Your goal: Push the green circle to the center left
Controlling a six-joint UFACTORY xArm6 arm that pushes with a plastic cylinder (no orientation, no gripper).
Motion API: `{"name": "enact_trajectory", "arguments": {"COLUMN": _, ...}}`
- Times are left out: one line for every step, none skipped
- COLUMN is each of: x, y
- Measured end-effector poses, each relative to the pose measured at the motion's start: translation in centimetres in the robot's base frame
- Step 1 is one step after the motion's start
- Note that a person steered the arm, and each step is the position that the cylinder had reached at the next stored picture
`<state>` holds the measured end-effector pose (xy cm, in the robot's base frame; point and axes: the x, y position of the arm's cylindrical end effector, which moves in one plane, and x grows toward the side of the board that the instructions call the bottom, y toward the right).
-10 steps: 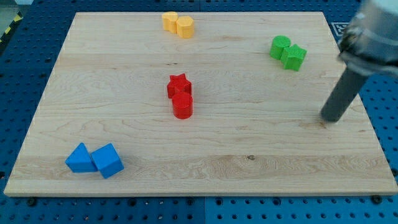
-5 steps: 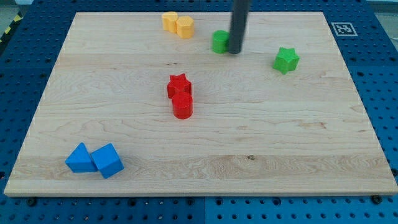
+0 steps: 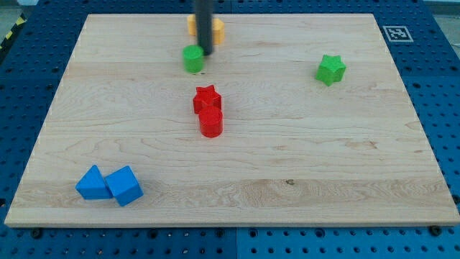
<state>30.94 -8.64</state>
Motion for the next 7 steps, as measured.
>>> {"name": "enact_trajectory", "arguments": {"x": 1.1, "y": -3.8}}
{"name": "enact_trajectory", "arguments": {"x": -1.0, "y": -1.6}}
{"name": "enact_trajectory", "arguments": {"x": -0.7, "y": 3.8}}
{"name": "enact_trajectory", "arguments": {"x": 1.7, "y": 2.5}}
{"name": "enact_trajectory", "arguments": {"x": 4.1, "y": -3.5}}
{"name": "enact_trajectory", "arguments": {"x": 6.0, "y": -9.6}}
{"name": "enact_trajectory", "arguments": {"x": 6.2, "y": -10.7}}
